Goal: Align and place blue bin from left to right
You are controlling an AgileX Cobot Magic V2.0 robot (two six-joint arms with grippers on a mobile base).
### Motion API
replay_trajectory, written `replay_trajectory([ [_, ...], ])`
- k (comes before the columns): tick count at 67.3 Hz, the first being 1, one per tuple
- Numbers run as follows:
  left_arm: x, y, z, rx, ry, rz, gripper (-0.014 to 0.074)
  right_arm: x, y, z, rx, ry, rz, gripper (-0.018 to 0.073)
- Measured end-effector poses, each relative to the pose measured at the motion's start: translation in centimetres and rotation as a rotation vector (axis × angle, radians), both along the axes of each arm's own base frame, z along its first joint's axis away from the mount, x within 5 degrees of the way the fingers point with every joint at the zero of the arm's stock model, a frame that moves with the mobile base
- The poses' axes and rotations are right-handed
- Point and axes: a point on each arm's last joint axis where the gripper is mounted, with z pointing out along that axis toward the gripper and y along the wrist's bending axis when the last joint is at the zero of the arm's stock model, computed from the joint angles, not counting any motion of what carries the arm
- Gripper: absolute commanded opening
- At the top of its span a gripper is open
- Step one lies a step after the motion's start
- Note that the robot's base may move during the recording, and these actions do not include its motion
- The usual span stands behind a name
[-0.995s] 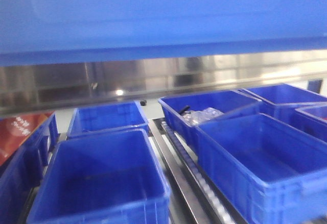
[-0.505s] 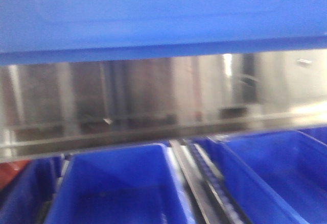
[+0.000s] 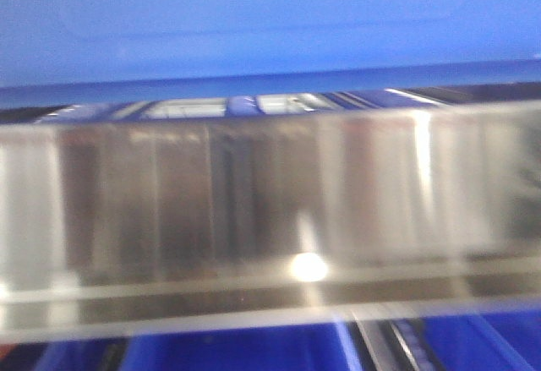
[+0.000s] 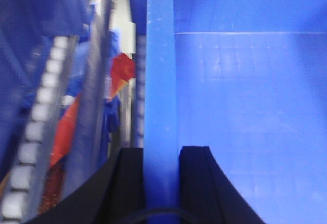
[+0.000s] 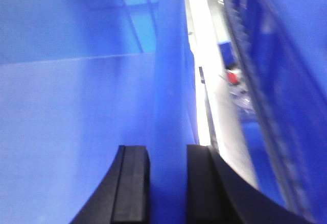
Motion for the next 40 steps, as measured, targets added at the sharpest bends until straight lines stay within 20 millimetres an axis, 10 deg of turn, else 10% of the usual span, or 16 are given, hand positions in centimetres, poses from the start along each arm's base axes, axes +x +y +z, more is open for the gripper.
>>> replay_trajectory([
  [40, 0.00, 0.00, 0.00, 0.000, 0.000, 0.000, -0.0111, 0.00, 0.00, 0.00, 0.000, 0.000, 0.000, -0.0079],
])
